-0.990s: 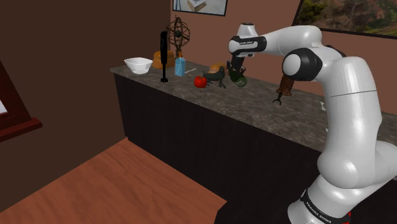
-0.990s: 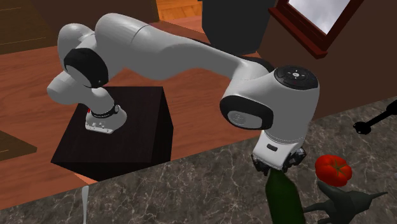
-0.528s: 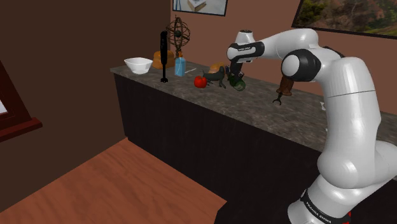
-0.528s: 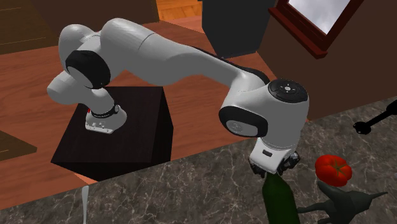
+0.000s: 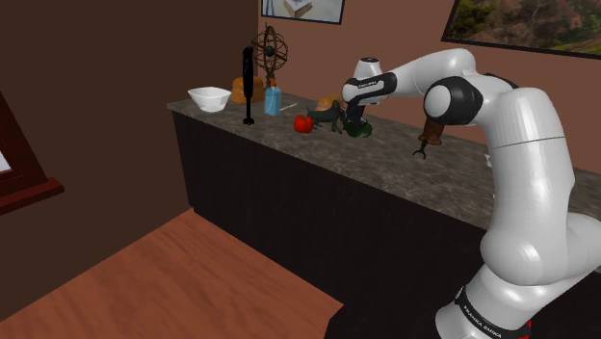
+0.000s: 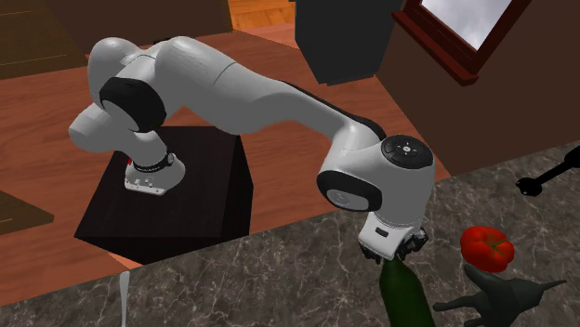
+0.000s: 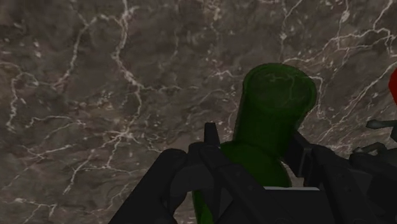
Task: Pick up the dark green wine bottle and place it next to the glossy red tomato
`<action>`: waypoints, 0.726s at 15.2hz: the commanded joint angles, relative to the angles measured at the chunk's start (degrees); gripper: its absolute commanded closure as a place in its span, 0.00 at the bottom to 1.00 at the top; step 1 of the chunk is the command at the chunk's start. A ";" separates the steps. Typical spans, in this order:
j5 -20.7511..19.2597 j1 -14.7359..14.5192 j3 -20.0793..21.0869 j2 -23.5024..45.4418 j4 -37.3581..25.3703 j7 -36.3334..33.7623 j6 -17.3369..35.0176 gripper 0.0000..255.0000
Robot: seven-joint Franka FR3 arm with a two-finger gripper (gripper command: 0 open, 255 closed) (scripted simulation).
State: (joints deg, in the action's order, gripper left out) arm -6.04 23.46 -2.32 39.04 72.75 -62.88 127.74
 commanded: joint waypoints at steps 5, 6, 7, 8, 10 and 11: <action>-0.22 -0.08 -0.11 1.57 2.13 -0.53 3.70 1.00; -0.25 -0.08 -0.13 1.86 2.42 -0.61 4.28 1.00; -0.28 -0.09 -0.15 2.16 2.69 -0.68 4.86 1.00; -0.31 -0.09 -0.16 2.48 2.95 -0.76 5.43 1.00; -0.35 -0.10 -0.19 2.91 3.29 -0.85 6.19 1.00; -0.35 -0.10 -0.19 2.91 3.28 -0.85 6.18 1.00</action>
State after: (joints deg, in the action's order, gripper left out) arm -6.36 23.38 -2.49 41.84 75.89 -63.66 133.66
